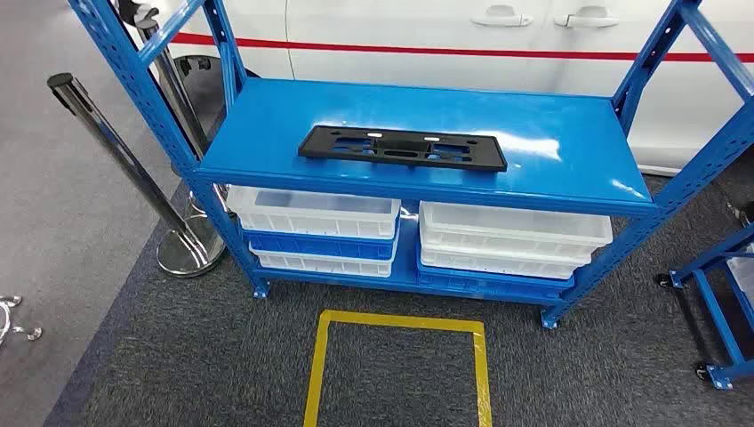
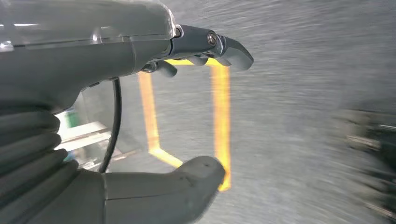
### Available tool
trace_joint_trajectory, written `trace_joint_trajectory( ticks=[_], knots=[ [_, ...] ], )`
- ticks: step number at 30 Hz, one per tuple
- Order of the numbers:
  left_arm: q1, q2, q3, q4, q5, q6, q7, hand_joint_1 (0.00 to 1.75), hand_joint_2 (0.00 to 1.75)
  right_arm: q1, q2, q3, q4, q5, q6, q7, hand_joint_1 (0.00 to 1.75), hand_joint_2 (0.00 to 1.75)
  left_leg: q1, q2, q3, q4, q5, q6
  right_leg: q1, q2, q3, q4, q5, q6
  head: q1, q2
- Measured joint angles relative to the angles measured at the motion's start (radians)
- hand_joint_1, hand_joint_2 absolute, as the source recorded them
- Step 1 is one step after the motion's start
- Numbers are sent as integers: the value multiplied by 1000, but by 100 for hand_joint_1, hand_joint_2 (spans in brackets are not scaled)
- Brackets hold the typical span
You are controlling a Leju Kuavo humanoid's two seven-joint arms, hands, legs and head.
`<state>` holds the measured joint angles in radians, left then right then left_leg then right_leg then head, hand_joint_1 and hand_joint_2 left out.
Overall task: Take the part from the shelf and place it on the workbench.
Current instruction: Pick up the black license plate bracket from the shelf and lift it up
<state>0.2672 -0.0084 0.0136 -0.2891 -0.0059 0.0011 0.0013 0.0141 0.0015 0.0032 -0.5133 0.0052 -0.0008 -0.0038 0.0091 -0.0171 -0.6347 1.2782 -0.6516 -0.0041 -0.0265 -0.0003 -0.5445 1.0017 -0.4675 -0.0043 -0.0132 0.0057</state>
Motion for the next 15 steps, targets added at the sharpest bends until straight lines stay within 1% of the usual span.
trace_joint_trajectory(
  ticks=[1,2,3,4,5,6,7,8,9,11,12,13,14,15],
  knots=[
    [-2,0,8,4,-5,0,-3,0,175,-4,0,-8,0,3,0,-2,0,175,2,1,-7,7,5,-2,-1,-5,0,0,-1,1,0,0],
    [-4,0,15,8,-10,0,-7,0,175,-7,0,-16,-1,7,0,-4,0,175,4,2,-5,-1,17,-5,-2,-9,1,0,-2,2,0,0],
    [-7,-1,30,17,-22,0,-13,0,175,-14,1,-32,-1,16,0,-8,0,175,8,4,0,-21,43,-9,-5,-16,2,1,-3,5,0,0],
    [-13,-2,45,24,-37,0,-22,0,175,-18,2,-50,-1,27,-1,-14,0,175,12,7,26,-78,82,-14,-8,-21,4,3,-6,10,0,0],
    [-18,-4,60,32,-53,-1,-31,0,175,-21,3,-66,-2,39,-1,-20,0,175,17,10,59,-150,117,-18,-11,-25,6,6,-8,15,0,0],
    [-24,-8,74,39,-71,-2,-40,0,175,-23,4,-83,-2,52,-2,-27,0,175,18,11,87,-211,143,-18,-11,-25,5,11,-11,22,0,0],
    [-29,-13,88,45,-88,-2,-49,0,175,-26,5,-99,-1,65,-3,-35,0,175,18,11,103,-248,155,-14,-10,-23,4,14,-11,30,0,0],
    [-35,-17,102,50,-105,-3,-57,0,175,-29,6,-115,-1,77,-5,-42,0,175,15,11,107,-262,155,-7,-9,-20,2,16,-11,38,1,0],
    [-42,-21,116,54,-122,-3,-65,0,175,-32,8,-132,0,90,-7,-50,0,175,11,11,104,-260,155,3,-7,-17,2,14,-9,45,1,0],
    [-58,-27,145,59,-158,-3,-81,0,175,-37,12,-167,5,116,-12,-66,0,175,11,12,105,-262,159,21,-11,-13,3,15,-12,57,2,0],
    [-66,-31,160,61,-177,-2,-90,0,175,-38,15,-186,9,130,-14,-73,0,175,11,12,105,-265,163,30,-12,-13,-5,34,-26,60,2,0],
    [-75,-34,176,62,-197,-1,-100,0,175,-41,16,-206,14,143,-16,-80,0,175,10,12,105,-267,167,38,-12,-12,-24,76,-53,60,2,0],
    [-83,-38,192,63,-217,0,-108,0,175,-43,18,-226,21,157,-17,-88,0,175,7,12,103,-267,169,45,-10,-11,-53,137,-88,59,2,0],
    [-91,-41,208,63,-236,0,-118,0,175,-45,19,-247,28,171,-18,-95,0,131,2,12,100,-267,170,50,-7,-10,-89,209,-122,56,2,0]
  ],
)
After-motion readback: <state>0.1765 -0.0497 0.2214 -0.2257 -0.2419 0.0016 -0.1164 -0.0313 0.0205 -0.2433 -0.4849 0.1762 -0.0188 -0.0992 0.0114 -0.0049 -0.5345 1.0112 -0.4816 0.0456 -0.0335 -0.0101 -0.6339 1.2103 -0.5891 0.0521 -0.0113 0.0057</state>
